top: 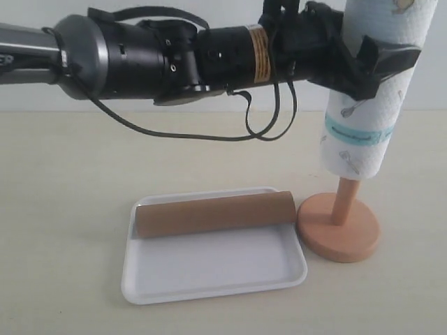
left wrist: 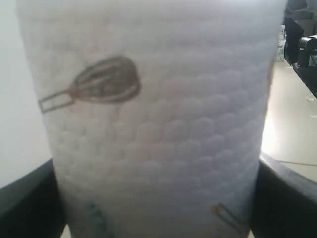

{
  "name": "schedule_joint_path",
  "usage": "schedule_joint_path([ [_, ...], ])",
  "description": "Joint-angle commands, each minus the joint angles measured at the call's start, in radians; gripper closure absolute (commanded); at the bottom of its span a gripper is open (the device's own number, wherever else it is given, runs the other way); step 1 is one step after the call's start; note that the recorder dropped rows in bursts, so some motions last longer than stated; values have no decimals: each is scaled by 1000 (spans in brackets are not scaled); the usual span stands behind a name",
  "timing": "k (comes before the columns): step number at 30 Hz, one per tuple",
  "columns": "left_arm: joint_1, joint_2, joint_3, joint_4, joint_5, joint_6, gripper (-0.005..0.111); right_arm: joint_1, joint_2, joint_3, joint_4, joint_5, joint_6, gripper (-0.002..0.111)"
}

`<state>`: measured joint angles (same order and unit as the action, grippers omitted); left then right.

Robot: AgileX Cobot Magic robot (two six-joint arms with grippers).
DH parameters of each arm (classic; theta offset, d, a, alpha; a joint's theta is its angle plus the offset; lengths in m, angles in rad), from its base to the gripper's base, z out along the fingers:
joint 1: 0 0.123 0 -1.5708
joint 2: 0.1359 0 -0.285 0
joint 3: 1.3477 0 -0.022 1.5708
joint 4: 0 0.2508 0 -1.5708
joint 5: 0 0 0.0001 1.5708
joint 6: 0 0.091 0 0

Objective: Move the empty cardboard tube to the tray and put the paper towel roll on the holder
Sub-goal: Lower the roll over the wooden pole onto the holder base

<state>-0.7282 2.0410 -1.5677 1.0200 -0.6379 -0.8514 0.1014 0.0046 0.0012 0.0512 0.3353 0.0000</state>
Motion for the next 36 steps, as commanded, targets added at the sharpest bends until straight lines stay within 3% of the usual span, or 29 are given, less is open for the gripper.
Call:
schedule_joint_path([
  [1,-5,55,-8,-18,-23,6,103,-2,-5,-1,-6,-4,0,107],
  [10,-3,130,-8,-14,-38,6,103,-2,-5,-1,-6,-4,0,107],
  [17,-3,130,-1,-6,42,-1,100,-2,-5,-1,-6,-4,0,107],
  [20,-3,137,2,-6,51,-13,86,-2,-5,-1,-6,-4,0,107],
  [28,-3,157,2,-6,-36,-28,30,-2,-5,-1,-6,-4,0,107],
  [31,-3,157,-4,-10,-46,-50,22,-2,-5,-1,-6,-4,0,107],
  [36,-3,118,-4,-12,-48,-50,19,-2,-5,-1,-6,-4,0,107],
])
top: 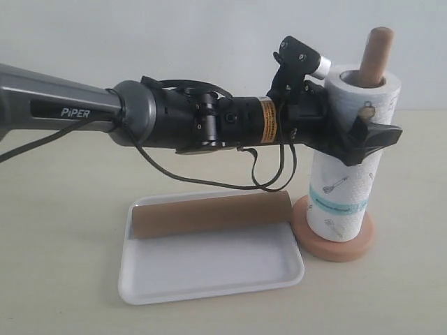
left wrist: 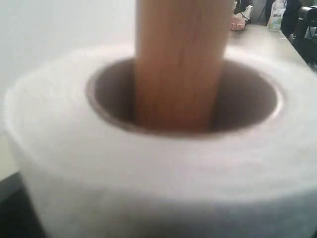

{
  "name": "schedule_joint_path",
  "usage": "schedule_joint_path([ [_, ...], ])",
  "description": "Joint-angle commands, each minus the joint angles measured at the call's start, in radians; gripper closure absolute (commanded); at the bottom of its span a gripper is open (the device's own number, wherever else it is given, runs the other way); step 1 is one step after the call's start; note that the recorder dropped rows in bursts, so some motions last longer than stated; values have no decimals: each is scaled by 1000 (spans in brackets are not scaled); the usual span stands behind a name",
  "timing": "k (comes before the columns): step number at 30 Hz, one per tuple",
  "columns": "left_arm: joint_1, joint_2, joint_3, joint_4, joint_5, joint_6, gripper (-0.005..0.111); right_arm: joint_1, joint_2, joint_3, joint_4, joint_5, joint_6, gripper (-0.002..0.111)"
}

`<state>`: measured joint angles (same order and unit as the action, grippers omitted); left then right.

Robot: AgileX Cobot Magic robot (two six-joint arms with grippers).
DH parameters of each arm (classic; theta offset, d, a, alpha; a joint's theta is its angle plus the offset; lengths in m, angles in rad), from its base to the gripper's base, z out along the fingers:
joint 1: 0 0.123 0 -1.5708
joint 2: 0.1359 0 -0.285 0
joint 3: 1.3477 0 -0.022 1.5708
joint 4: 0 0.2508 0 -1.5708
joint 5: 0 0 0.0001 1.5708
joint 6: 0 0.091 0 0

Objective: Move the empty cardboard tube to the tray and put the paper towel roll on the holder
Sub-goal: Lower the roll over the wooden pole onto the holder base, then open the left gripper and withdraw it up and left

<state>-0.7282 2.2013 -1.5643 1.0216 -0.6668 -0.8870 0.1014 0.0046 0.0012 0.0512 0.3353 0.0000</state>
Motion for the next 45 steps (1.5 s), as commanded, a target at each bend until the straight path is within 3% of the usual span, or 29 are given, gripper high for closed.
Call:
schedule_joint_path([
  [1,-3,-54,-8,-14,-21,-14,19,-2,-5,-1,-6,-4,0,107],
  [13,-3,-291,-8,-2,-14,-5,20,-2,-5,-1,-6,-4,0,107],
  [19,-3,-421,-8,255,46,-247,22,-2,-5,-1,-6,-4,0,107],
  [20,-3,-439,-8,327,46,-343,26,-2,-5,-1,-6,-4,0,107],
  [24,-3,-498,-8,696,40,-649,71,-2,-5,-1,-6,-4,0,107],
  [25,-1,-509,1,723,13,-728,91,-2,-5,-1,-6,-4,0,107],
  [26,7,-514,23,723,-26,-742,102,-2,-5,-1,-6,-4,0,107],
  [28,10,-528,89,723,-45,-746,103,-2,-5,-1,-6,-4,0,107],
  [33,10,-621,295,723,63,-699,103,-2,-5,-1,-6,-4,0,107],
  [36,10,-682,380,658,66,-630,103,-2,-5,-1,-6,-4,0,107],
  [40,10,-759,463,549,21,-576,103,-2,-5,-1,-6,-4,0,107],
  [45,10,-796,508,546,-126,-578,103,-2,-5,-1,-6,-4,0,107],
])
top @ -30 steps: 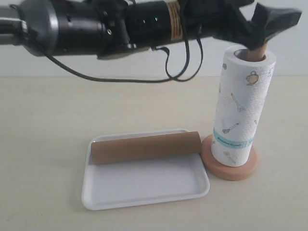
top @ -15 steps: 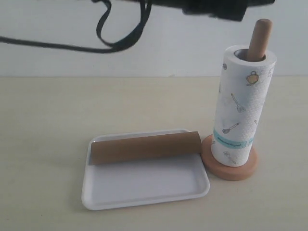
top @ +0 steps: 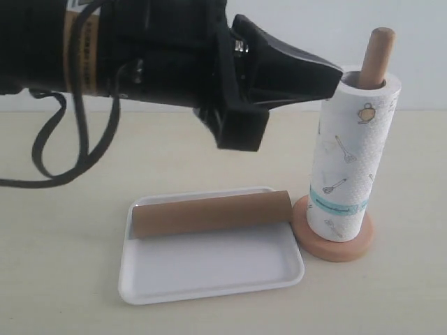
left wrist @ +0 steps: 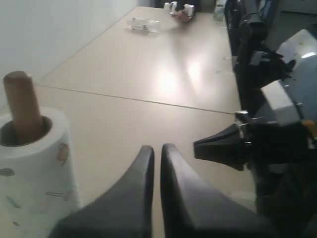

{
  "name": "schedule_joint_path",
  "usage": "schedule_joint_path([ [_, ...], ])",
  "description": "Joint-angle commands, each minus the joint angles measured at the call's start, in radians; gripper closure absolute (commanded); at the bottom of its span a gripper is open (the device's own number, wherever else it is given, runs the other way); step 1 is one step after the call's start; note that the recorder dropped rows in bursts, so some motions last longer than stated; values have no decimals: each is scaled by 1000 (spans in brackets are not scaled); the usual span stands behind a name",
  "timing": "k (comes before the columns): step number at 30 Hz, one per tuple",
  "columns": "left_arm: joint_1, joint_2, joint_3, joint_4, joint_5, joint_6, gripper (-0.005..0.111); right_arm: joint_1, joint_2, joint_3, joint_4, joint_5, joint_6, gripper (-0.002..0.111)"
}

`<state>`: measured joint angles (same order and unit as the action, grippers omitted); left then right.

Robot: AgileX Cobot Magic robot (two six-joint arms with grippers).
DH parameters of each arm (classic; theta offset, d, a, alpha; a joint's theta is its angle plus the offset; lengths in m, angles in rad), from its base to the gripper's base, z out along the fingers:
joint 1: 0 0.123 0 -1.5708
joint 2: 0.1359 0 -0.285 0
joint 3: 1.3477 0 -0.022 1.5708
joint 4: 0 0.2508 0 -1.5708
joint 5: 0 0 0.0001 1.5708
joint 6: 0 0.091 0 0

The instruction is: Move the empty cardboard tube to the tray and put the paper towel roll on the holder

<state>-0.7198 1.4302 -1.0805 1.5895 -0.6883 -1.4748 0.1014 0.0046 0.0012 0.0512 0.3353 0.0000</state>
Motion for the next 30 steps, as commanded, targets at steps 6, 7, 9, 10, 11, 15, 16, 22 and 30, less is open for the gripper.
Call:
schedule_joint_path([
  [6,2,-25,24,-24,-153,10,103,-2,-5,-1,-6,-4,0,107],
  [7,2,-25,24,-24,-153,10,103,-2,-5,-1,-6,-4,0,107],
  [9,2,-25,24,-24,-153,10,103,-2,-5,-1,-6,-4,0,107],
  [10,2,-25,24,-24,-153,10,103,-2,-5,-1,-6,-4,0,107],
  [11,2,-25,24,-24,-153,10,103,-2,-5,-1,-6,-4,0,107],
  [15,2,-27,24,-75,-149,-57,103,-2,-5,-1,-6,-4,0,107],
  [16,2,-32,24,-113,-149,-101,103,-2,-5,-1,-6,-4,0,107],
  [22,2,-39,24,-476,-149,-124,103,-2,-5,-1,-6,-4,0,107],
  [30,4,-39,24,-1044,-35,-1,103,-2,-5,-1,-6,-4,0,107],
])
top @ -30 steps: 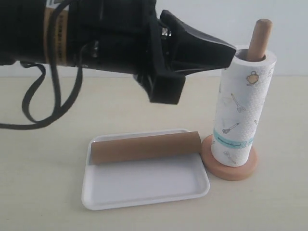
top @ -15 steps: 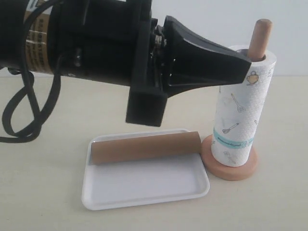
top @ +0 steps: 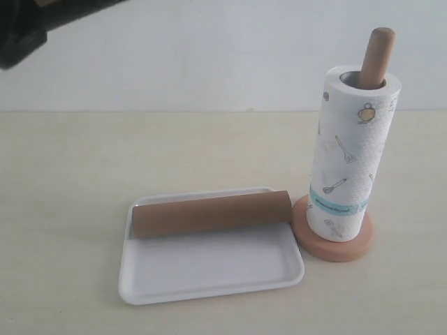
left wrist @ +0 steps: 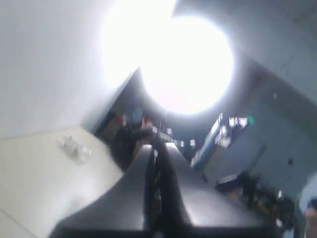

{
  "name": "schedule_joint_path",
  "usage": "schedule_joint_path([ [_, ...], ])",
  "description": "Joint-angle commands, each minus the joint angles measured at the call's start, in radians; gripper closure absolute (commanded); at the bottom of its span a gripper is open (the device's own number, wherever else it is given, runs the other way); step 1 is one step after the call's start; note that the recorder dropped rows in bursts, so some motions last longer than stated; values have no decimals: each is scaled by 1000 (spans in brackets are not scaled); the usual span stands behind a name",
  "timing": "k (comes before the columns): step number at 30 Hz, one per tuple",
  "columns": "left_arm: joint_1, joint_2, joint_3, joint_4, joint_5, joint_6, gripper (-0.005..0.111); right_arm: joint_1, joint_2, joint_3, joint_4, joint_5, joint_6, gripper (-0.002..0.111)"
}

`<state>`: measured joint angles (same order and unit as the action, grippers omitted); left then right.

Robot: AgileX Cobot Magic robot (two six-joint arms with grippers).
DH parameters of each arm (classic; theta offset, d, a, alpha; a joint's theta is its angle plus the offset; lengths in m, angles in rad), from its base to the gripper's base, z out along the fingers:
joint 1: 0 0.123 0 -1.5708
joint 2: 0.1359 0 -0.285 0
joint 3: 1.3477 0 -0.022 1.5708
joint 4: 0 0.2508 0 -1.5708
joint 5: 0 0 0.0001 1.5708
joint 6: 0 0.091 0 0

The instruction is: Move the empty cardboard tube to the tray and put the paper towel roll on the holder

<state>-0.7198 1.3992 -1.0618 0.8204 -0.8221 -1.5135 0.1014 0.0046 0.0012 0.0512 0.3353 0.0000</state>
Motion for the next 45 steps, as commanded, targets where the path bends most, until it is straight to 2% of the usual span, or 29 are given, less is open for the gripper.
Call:
schedule_joint_path([
  [1,4,-14,5,-312,129,38,103,-2,-5,-1,-6,-4,0,107],
  [3,4,-32,5,-380,242,38,103,-2,-5,-1,-6,-4,0,107],
  [6,4,-84,5,-445,495,38,103,-2,-5,-1,-6,-4,0,107],
  [12,35,-245,10,-435,1019,72,103,-2,-5,-1,-6,-4,0,107],
  [14,70,-299,47,-435,1106,72,103,-2,-5,-1,-8,-4,0,107],
  [22,267,-553,355,-435,1062,-34,103,-2,-5,-1,-8,-4,0,107],
  [31,480,-912,750,-440,779,-102,103,-2,-5,-1,-8,-4,0,107],
  [39,647,-1166,955,-440,665,-344,103,-2,-5,-1,-8,-4,0,107],
  [42,694,-1219,997,-440,613,-416,103,-2,-5,-1,-8,-4,0,107],
  [45,713,-1275,1024,-440,608,-470,103,-2,-5,-1,-8,-4,0,107],
])
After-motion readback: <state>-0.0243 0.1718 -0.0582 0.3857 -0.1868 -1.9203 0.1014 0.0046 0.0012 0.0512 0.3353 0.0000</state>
